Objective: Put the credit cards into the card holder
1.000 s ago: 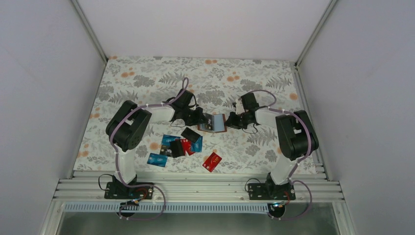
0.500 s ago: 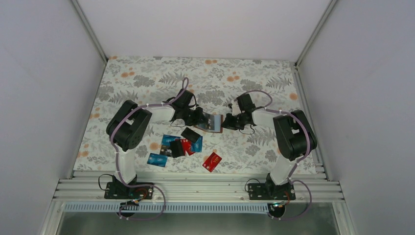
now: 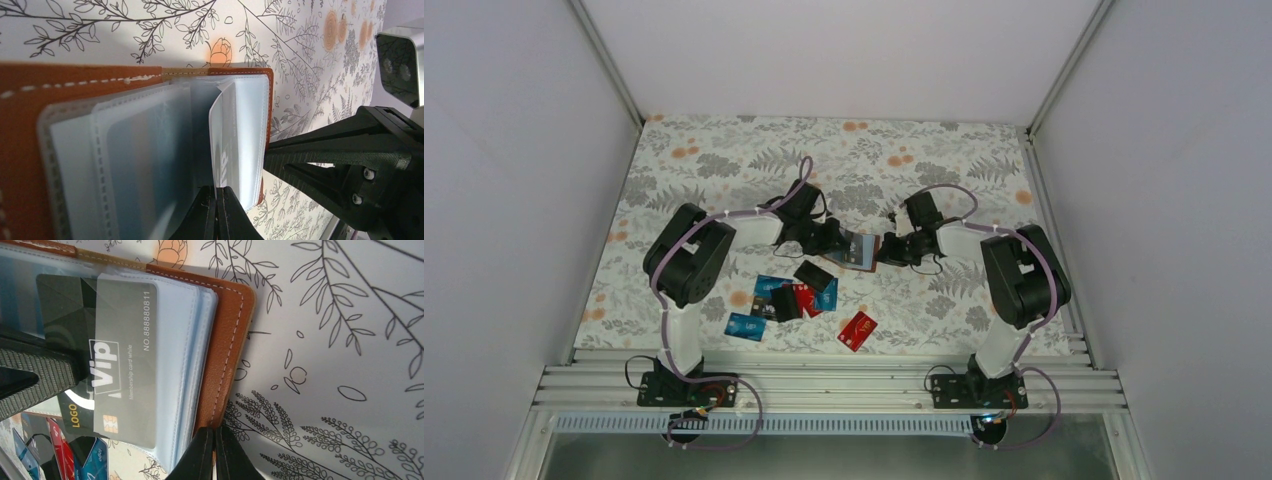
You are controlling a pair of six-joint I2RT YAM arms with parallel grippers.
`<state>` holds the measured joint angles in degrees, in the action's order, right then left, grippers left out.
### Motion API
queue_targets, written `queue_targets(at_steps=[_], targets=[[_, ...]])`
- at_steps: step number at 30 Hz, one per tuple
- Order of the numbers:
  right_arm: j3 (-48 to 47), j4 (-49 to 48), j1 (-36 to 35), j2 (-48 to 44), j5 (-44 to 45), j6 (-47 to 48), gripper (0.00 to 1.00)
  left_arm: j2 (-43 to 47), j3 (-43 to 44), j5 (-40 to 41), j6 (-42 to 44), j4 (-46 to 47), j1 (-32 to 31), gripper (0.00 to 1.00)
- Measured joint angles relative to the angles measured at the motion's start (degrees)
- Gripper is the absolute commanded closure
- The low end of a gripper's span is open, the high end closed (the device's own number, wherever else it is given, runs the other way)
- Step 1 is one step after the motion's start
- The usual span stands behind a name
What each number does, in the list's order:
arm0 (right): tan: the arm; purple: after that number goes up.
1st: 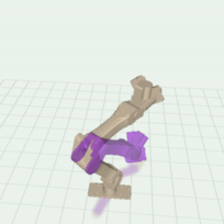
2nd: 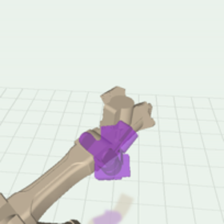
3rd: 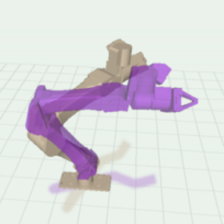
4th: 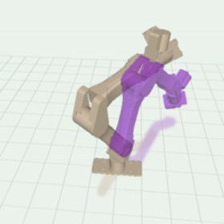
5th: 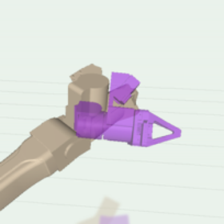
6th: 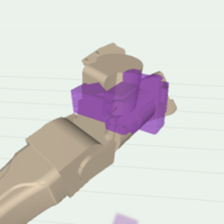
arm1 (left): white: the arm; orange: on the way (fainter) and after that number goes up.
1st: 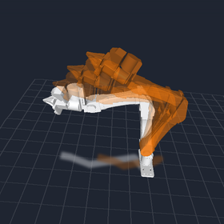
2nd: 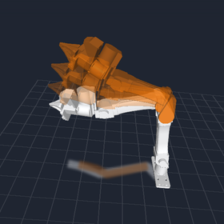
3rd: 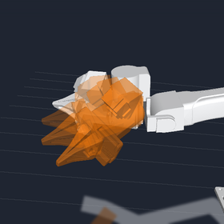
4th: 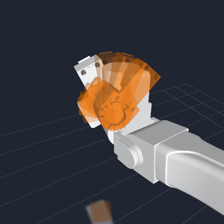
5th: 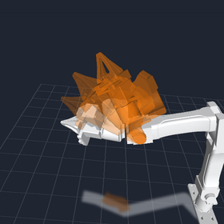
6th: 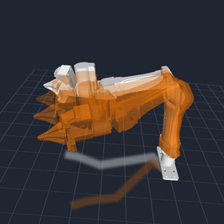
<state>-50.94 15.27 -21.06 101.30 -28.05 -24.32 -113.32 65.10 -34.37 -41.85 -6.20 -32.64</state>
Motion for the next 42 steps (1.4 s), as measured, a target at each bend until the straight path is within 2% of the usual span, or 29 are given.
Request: queue_targets(at_steps=[16, 42], targets=[[-1.57, 2.34, -0.68, 0.63, 0.66, 0.66, 0.95, -0.79, 2.03, -1.07, 7.85, -4.26, 0.31, 0.98], [-2.86, 4.39, -0.68, 1.09, 1.51, 0.87, 0.96, -4.83, 6.84, -5.40, 9.49, -7.65, 1.03, 0.97]])
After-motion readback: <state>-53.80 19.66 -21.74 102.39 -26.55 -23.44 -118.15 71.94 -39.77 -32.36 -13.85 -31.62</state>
